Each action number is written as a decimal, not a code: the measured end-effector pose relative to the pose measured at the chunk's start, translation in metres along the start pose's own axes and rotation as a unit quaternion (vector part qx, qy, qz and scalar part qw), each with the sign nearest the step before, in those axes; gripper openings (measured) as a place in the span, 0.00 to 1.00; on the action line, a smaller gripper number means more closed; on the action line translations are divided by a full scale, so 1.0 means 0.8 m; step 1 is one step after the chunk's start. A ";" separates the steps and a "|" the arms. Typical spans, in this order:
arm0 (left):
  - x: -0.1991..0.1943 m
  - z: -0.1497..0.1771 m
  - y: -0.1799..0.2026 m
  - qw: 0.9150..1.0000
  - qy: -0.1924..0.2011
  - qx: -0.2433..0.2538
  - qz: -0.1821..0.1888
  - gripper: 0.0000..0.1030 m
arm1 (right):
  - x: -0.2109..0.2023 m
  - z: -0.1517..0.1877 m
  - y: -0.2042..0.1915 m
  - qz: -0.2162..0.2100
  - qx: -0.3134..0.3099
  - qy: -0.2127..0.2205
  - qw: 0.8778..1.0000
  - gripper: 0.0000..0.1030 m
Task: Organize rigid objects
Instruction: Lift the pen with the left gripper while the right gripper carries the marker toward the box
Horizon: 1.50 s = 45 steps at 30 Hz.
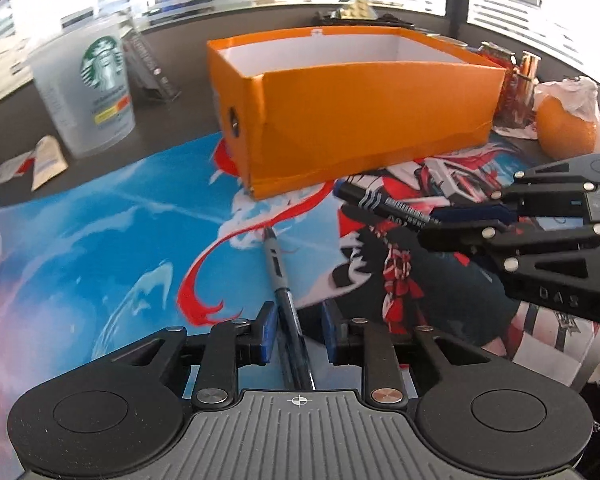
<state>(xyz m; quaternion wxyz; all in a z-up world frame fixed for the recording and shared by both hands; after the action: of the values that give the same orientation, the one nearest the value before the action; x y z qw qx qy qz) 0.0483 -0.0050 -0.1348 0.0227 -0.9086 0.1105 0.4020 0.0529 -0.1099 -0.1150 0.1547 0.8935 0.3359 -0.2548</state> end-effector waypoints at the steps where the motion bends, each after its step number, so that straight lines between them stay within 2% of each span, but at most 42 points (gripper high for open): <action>1: 0.002 -0.002 0.000 1.000 0.004 -0.002 -0.001 0.07 | 0.000 0.000 0.000 0.000 0.000 0.001 1.000 0.12; 5: 0.001 -0.003 -0.002 1.000 0.014 -0.027 0.006 0.07 | -0.004 -0.003 0.001 0.006 0.000 0.006 1.000 0.12; 11: -0.022 -0.013 -0.005 0.998 0.041 -0.037 0.001 0.07 | -0.007 -0.006 0.006 0.007 0.007 0.013 1.000 0.12; 23: -0.078 -0.072 -0.001 0.994 0.106 -0.021 0.007 0.07 | -0.039 -0.035 0.016 0.026 0.000 0.049 0.998 0.12; 33: -0.094 -0.116 0.009 0.991 0.134 -0.012 0.015 0.07 | -0.056 -0.063 0.030 0.048 -0.013 0.070 0.996 0.12; 45: -0.087 -0.173 0.024 0.987 0.159 0.004 0.024 0.07 | -0.063 -0.103 0.071 0.075 -0.012 0.094 0.993 0.12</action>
<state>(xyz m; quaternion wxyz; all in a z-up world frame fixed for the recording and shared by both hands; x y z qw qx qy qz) 0.0990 -0.0291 0.0108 -0.0009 -0.9579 0.1367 0.2525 0.0875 -0.1407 -0.0131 0.1523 0.9342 0.2837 -0.1535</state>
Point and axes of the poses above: each gripper's, at about its wrist camera, not at the fingertips, and x roughly the way its jaws point, y to its right, z to its underside, the point moved 10 cm from there along x, roughly the way its jaws point, and after that the axes turned 7 degrees about -x, right-handed, at the moved point
